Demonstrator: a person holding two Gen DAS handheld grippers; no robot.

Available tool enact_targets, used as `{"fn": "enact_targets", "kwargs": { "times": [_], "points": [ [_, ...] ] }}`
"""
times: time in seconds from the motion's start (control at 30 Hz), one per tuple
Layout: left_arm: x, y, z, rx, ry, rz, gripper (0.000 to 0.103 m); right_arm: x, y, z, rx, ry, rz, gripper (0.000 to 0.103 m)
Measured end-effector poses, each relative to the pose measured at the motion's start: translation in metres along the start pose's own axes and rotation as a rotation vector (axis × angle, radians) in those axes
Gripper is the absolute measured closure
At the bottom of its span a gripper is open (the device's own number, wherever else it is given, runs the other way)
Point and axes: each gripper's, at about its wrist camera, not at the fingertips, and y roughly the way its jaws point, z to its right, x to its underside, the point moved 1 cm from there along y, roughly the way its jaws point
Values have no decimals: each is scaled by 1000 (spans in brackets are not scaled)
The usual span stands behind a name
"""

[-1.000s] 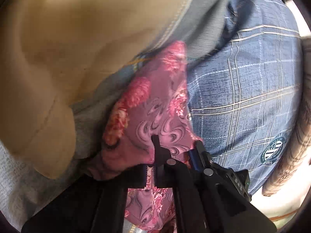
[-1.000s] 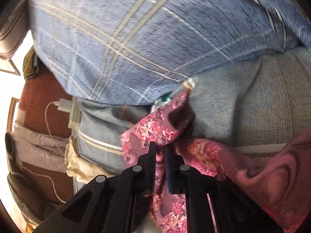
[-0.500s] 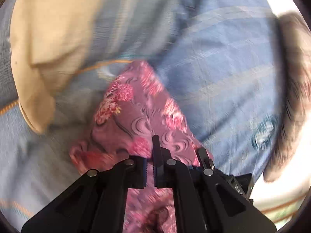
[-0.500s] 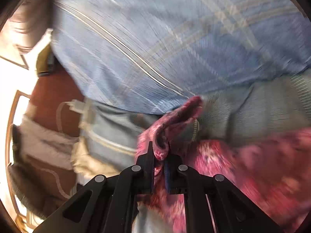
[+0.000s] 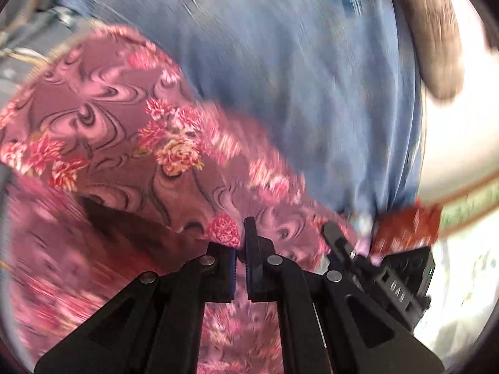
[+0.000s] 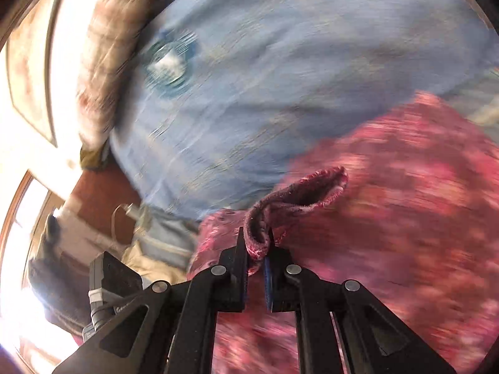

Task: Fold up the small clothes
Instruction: 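Grasp the sleeve with the right gripper while the left gripper holds the shirt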

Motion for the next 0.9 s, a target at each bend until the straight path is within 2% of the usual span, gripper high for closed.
{"fn": "enact_targets", "kwargs": {
  "times": [0.13, 0.2, 0.27, 0.3, 0.33, 0.37, 0.4, 0.43, 0.5, 0.57, 0.6, 0.63, 0.7, 0.77, 0.8, 0.87, 0.9],
  "points": [
    [25, 27, 16, -26, 89, -99, 100, 4, -28, 54, 62, 97, 30, 96],
    [28, 26, 17, -24, 112, -124, 99, 8, -28, 67, 80, 126, 20, 94],
    [26, 14, 16, -2, 118, -126, 92, 12, -25, 72, 78, 151, 14, 91],
    [26, 3, 9, 22, 113, -117, 89, 13, -25, 75, 66, 165, 14, 90],
    [22, -12, 4, 50, 110, -88, 80, 12, -25, 78, 56, 185, 13, 84],
    [19, -23, 0, 54, 108, -62, 66, 11, -25, 82, 51, 211, 15, 79],
    [15, -38, -9, 47, 103, -26, 59, 10, -26, 84, 43, 229, 21, 69],
    [10, -55, -18, 43, 93, 24, 53, 9, -26, 87, 31, 254, 32, 67],
    [4, -75, -35, 31, 56, 77, 51, 9, -23, 91, 18, 289, 40, 66],
    [-7, -85, -55, 8, -2, 102, 36, 10, -15, 95, 14, 312, 23, 66],
    [-10, -86, -68, -21, -26, 99, 33, 11, -11, 94, 19, 317, 14, 66],
    [-16, -82, -82, -74, -68, 82, 33, 12, -6, 95, 28, 321, 9, 66],
    [-20, -68, -98, -77, -152, 41, 33, 13, 1, 91, 37, 310, -1, 68],
    [-24, -64, -111, -77, -206, 19, 37, 8, 4, 82, 58, 255, -5, 93],
    [-26, -63, -112, -86, -211, 26, 43, 1, 4, 73, 77, 206, -14, 97],
    [-28, -64, -105, -93, -192, 51, 84, -15, -5, 55, 71, 138, 2, 97],
    [-27, -64, -99, -80, -184, 55, 86, -27, -16, 43, 52, 108, 35, 97]
  ]
}}
